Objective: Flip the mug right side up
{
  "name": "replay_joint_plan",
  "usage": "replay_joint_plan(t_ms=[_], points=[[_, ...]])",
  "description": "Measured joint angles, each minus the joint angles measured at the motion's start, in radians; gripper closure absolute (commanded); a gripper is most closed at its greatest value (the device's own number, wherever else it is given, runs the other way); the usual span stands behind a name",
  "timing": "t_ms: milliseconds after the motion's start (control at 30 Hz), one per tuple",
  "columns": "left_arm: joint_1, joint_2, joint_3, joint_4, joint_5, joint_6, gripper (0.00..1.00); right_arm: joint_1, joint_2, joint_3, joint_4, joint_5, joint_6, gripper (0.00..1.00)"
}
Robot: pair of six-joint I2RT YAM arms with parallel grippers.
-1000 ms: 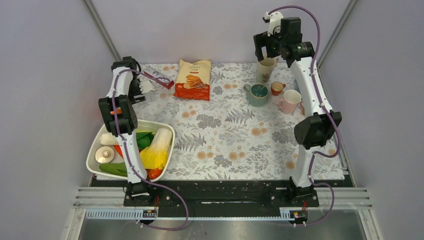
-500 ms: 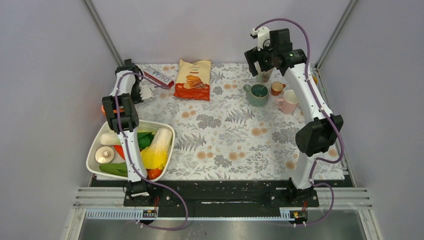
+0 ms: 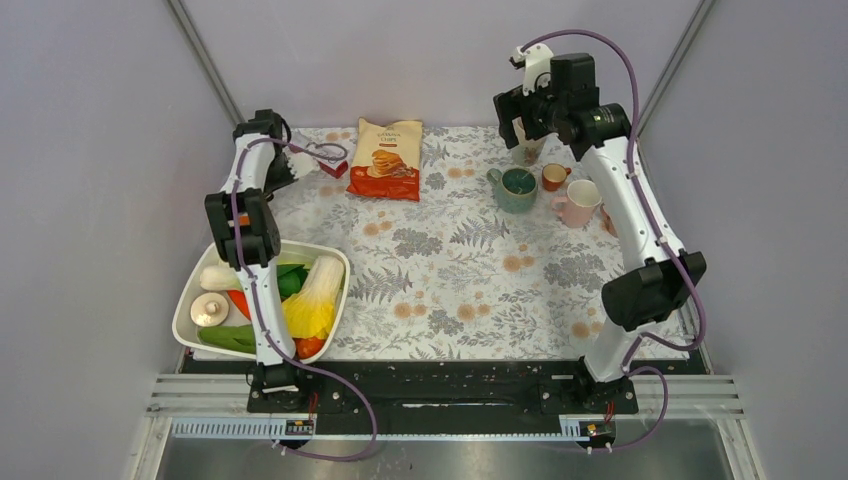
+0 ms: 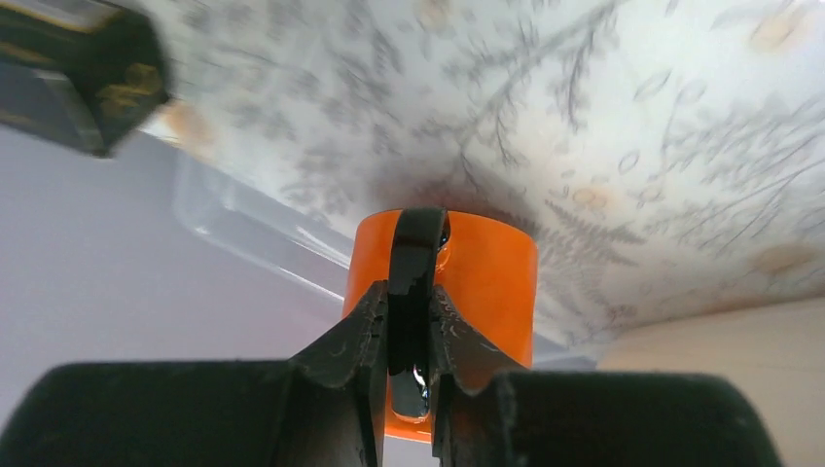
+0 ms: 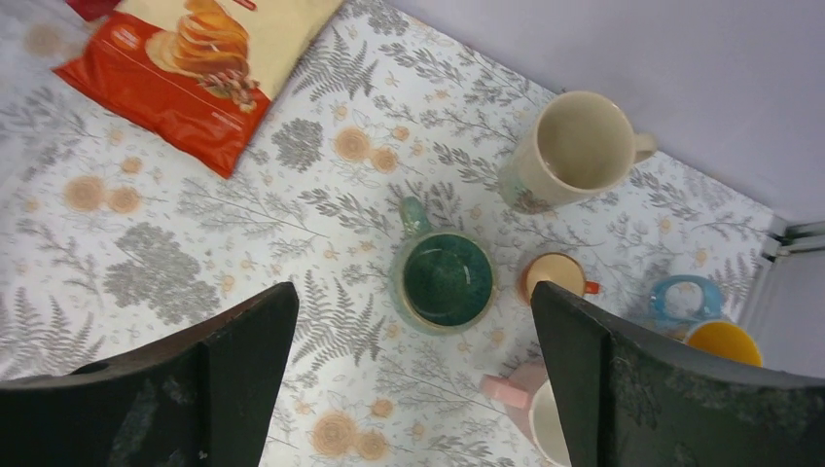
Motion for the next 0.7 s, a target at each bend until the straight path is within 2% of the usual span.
replay_joint_plan(t_ms=[233, 367, 500, 700], points=[[-0.037, -0.131, 0.006, 0.069, 0.247, -0.181, 1.0, 0.012, -0.118, -0.221, 0.163, -0.099, 0.196, 0.0], [-0.037, -0.179, 0.022, 0.068, 0.42, -0.312, 1.0, 0.055, -0.128, -0.331, 0.269, -0.165, 0.304, 0.01], [-0.039, -0.199, 0.024, 0.069, 0.608, -0.471, 1.0, 0.13, -0.104, -0.365, 0.332, -0.244, 0.36, 0.01], [-0.097, -0.228, -0.034, 0.098, 0.792, -0.653, 1.0, 0.219, -0.051, -0.405, 0.49, -0.372, 0.449, 0.01]])
